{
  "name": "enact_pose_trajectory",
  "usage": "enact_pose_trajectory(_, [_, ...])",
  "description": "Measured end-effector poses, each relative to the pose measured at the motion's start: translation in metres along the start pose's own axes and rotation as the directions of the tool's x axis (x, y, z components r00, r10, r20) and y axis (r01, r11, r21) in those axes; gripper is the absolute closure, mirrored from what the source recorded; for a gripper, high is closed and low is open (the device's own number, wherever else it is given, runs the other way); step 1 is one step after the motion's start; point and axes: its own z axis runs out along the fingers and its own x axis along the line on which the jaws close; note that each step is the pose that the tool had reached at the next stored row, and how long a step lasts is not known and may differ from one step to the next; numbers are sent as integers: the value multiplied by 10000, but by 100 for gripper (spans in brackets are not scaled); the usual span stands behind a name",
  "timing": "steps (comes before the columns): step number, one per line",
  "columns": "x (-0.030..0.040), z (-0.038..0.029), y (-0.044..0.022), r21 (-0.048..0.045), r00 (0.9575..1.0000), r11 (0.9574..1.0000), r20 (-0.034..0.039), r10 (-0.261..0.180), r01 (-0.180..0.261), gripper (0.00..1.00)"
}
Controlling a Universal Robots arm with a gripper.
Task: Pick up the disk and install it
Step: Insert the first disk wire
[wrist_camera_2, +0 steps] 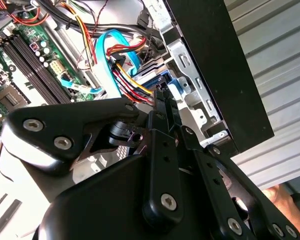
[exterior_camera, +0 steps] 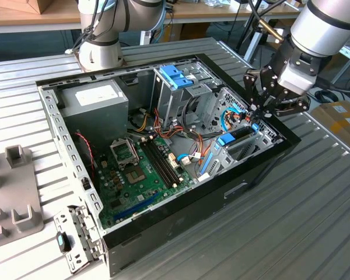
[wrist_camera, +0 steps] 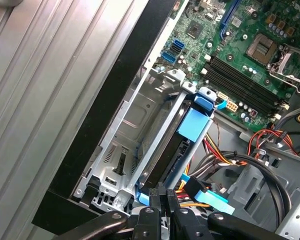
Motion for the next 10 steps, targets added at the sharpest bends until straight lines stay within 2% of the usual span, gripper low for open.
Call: enact_pose_trajectory(10, [0,0,0,24,9980,9980,-66,632,-631,83])
